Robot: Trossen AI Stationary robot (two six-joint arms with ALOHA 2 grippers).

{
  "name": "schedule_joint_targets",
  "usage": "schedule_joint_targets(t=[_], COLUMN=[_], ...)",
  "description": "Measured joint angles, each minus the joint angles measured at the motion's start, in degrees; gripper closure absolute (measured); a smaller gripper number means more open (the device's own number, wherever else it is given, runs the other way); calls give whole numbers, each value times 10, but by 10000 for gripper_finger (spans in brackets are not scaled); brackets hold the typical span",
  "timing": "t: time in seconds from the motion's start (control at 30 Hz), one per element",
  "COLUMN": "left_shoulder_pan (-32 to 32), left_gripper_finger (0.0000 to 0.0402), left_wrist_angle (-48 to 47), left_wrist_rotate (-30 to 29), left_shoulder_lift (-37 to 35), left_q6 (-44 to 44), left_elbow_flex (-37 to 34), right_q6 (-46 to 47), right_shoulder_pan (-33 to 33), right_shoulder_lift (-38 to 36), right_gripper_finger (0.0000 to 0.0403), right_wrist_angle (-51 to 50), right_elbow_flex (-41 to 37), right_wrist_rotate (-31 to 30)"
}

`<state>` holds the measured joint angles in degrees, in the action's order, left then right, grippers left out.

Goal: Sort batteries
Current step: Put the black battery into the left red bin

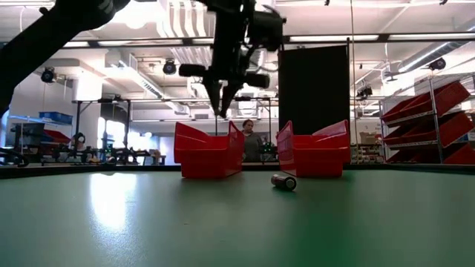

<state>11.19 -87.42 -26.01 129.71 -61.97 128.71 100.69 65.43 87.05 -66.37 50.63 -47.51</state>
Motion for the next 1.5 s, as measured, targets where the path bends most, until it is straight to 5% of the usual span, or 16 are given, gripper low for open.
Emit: schedule_joint_targets(t=[0.7,1.5], left_shoulder_pan=[22,66], left_gripper_finger=[360,362], left_wrist_angle=[97,123], left_wrist_rotate=[61,151], left_shoulder_lift=[-3,-55], left_q6=[15,55], left_elbow_flex=[-149,-170], right_q6=[48,41], right_shoulder_pan=[62,65], right_shoulder_lift=[0,0], right_gripper_finger=[207,207], right_wrist_angle=[7,7], right_elbow_flex=[0,-1], right_wrist_rotate=[11,26])
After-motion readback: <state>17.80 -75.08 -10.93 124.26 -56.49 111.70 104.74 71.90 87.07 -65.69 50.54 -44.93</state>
